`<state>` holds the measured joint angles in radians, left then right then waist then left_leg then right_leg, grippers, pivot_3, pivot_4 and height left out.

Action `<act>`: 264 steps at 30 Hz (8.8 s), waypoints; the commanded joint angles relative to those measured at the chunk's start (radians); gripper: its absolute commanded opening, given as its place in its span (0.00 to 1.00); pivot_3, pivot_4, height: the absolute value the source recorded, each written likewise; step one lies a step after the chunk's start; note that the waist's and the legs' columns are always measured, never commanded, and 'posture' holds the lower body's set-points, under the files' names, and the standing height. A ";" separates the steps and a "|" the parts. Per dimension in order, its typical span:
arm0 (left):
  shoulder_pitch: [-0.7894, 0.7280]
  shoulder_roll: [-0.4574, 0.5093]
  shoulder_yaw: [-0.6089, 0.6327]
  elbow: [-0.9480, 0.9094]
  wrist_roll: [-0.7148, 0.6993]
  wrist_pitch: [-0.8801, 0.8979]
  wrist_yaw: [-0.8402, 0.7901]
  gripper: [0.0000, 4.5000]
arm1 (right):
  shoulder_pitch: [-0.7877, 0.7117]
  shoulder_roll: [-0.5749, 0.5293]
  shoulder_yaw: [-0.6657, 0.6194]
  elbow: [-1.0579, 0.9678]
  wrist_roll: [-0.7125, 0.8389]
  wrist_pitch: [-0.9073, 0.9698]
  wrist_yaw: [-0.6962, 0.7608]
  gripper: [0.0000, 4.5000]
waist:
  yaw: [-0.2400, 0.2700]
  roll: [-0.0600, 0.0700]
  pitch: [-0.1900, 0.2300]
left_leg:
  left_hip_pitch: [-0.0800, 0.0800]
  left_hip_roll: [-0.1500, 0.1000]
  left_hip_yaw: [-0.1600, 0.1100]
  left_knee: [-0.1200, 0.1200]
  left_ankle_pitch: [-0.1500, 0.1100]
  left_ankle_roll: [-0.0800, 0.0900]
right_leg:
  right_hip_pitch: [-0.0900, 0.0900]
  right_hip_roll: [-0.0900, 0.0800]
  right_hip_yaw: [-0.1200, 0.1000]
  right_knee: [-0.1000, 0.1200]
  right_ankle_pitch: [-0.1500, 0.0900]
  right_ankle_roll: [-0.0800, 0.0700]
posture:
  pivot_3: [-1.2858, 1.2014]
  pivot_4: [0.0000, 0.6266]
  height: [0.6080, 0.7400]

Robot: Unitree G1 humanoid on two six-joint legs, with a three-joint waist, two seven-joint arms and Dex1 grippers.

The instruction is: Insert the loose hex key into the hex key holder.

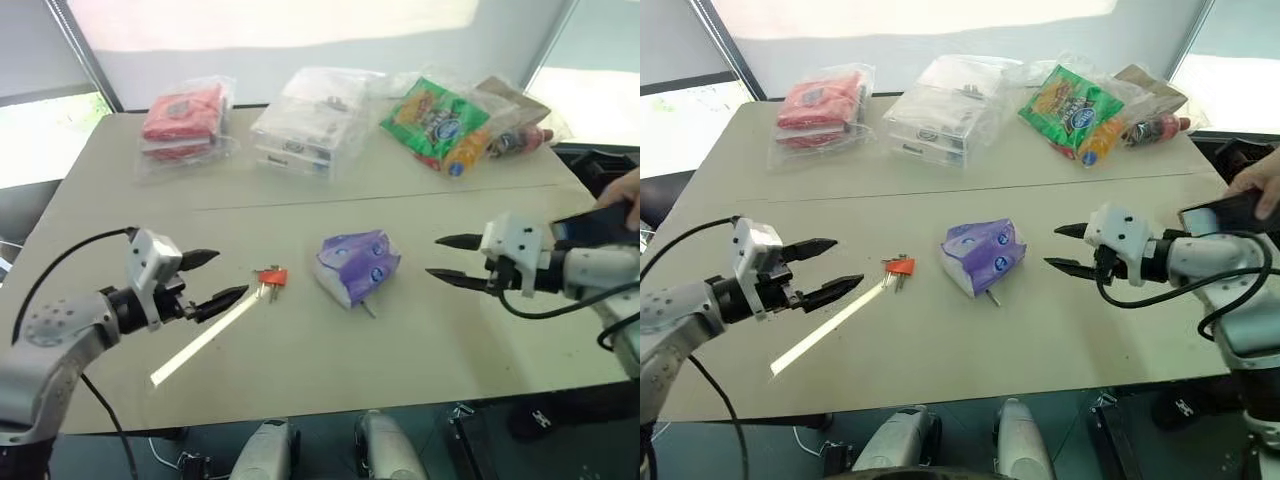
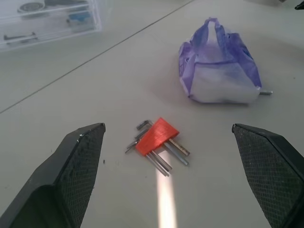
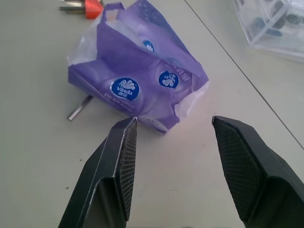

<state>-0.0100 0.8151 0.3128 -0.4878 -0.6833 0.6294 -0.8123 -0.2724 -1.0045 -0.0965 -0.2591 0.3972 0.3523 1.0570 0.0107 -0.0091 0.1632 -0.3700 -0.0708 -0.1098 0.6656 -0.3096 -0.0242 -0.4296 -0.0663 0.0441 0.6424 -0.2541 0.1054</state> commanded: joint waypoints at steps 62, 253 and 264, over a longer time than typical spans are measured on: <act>0.004 -0.037 0.025 -0.105 -0.087 0.042 0.146 1.00 | -0.259 0.291 0.419 0.357 -0.644 -0.696 -0.120 0.38 | -0.007 0.000 0.000 | -0.002 0.000 -0.001 0.000 0.002 -0.004 | -0.001 0.001 -0.001 -0.002 0.000 0.000 | 0.52 0.24 1.00; 0.216 -0.037 0.160 -0.137 -0.017 0.054 0.130 1.00 | -0.539 0.867 0.536 0.868 -0.467 -0.336 -0.171 0.98 | -0.032 0.002 0.001 | -0.003 0.000 -0.001 -0.003 0.002 -0.005 | -0.008 0.001 0.000 0.004 0.000 0.000 | 0.52 0.24 1.00; 0.236 -0.047 0.160 -0.160 -0.013 0.050 0.153 1.00 | -0.546 0.886 0.536 0.936 -0.498 -0.386 -0.158 0.22 | -0.032 0.002 0.001 | -0.003 0.000 -0.001 -0.003 0.002 -0.004 | -0.007 0.002 0.000 0.004 0.000 0.000 | 0.52 0.24 1.00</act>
<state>0.2247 0.7722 0.4449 -0.6124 -0.6885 0.6895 -0.6661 -0.8029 -0.1275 0.4404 0.6598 -0.0770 -0.0297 0.9017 -0.0211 -0.0067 0.1645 -0.3728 -0.0711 -0.1103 0.6626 -0.3073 -0.0286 -0.4370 -0.0647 0.0446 0.6466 -0.2539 0.1051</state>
